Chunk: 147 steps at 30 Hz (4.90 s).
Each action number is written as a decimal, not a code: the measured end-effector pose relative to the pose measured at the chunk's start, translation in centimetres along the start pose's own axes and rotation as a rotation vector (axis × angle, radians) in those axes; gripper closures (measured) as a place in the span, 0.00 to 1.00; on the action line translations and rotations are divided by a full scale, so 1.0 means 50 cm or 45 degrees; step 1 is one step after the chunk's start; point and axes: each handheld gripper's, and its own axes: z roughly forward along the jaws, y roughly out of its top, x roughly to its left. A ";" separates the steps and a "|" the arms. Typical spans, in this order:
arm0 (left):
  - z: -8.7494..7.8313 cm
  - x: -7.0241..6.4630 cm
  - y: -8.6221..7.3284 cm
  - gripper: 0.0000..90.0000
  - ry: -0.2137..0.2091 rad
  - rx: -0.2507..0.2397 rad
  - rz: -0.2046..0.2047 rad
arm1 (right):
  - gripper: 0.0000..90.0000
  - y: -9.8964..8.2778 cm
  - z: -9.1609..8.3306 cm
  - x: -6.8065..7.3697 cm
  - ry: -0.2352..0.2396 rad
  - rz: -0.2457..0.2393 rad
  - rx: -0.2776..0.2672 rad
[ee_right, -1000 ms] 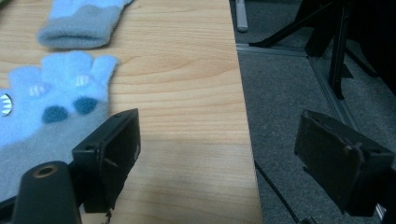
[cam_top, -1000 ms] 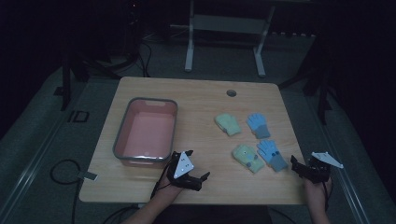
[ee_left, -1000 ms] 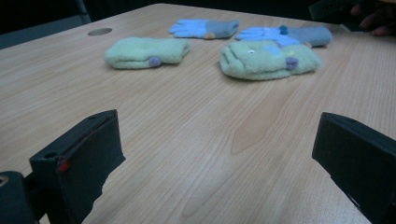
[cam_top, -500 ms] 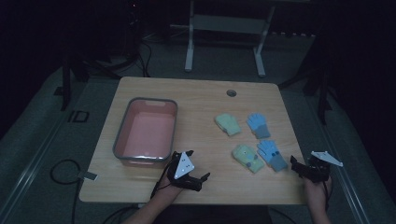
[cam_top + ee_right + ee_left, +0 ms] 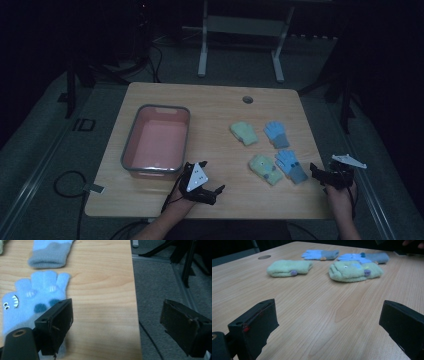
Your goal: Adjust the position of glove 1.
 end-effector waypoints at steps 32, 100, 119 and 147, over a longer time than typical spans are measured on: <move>0.000 0.000 0.000 0.02 -0.002 -0.001 0.002 | 0.15 0.204 -0.017 0.076 0.216 -0.091 -0.087; -0.002 0.001 -0.001 0.02 -0.022 -0.013 0.009 | 0.44 0.297 0.261 0.414 0.473 -0.367 0.267; -0.003 0.002 -0.001 0.02 -0.028 -0.016 0.010 | 0.57 0.282 0.314 0.436 0.368 -0.311 0.370; -0.002 0.001 -0.001 0.02 -0.020 -0.013 0.009 | 0.93 0.302 0.255 0.449 0.300 -0.274 0.310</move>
